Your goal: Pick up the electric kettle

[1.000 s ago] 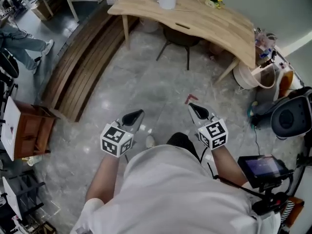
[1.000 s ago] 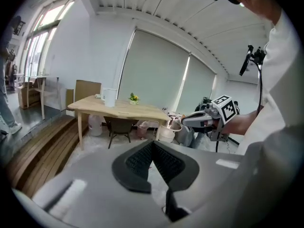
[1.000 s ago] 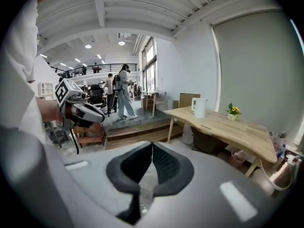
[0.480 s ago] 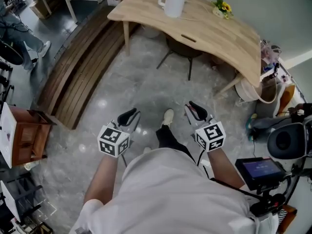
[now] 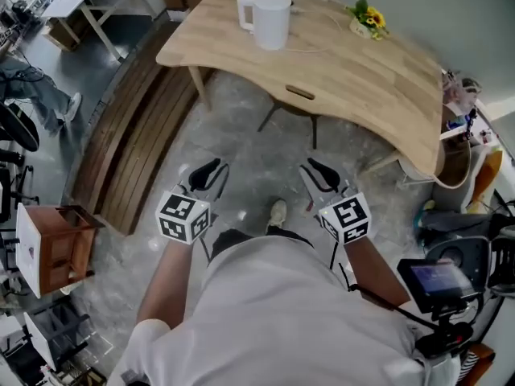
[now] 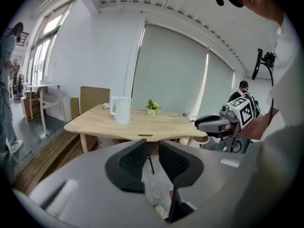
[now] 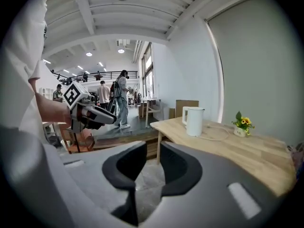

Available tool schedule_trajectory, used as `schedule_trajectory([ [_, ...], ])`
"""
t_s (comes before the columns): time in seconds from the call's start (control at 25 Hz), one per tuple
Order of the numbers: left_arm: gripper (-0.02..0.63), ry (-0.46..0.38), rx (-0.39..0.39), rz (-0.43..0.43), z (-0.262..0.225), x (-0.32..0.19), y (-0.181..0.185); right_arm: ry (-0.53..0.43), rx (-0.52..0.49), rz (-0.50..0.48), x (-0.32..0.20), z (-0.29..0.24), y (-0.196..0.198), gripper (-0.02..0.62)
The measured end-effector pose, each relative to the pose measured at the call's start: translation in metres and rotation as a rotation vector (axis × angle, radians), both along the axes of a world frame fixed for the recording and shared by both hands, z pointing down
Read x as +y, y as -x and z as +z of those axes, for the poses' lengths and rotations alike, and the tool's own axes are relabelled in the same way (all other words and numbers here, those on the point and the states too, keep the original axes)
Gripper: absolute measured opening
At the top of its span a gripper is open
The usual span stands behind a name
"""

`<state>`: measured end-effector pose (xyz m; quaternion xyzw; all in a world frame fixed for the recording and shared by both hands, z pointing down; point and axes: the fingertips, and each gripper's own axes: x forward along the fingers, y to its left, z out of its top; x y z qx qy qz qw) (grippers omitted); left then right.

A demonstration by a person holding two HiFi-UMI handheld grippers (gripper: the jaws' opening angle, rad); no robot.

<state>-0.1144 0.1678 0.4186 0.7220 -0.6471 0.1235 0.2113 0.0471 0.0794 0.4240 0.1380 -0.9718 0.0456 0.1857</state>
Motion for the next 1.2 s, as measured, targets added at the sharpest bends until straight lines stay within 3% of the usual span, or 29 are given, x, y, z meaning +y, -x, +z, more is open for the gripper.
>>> schedule_trajectory([
  [0.24, 0.089, 0.01, -0.008, 0.014, -0.001, -0.09, 0.009, 0.049, 0.012, 0.05, -0.062, 0.017, -0.008, 0.074],
  [0.56, 0.123, 0.002, -0.043, 0.028, 0.002, -0.171, 0.041, 0.017, 0.055, 0.125, -0.117, 0.024, -0.011, 0.074],
  [0.92, 0.17, 0.013, -0.11, -0.042, 0.035, -0.303, 0.165, 0.052, 0.124, 0.319, -0.2, 0.035, 0.014, 0.074],
  [1.2, 0.203, 0.032, -0.164, -0.022, 0.054, -0.418, 0.249, 0.074, 0.135, 0.451, -0.262, 0.027, 0.062, 0.074],
])
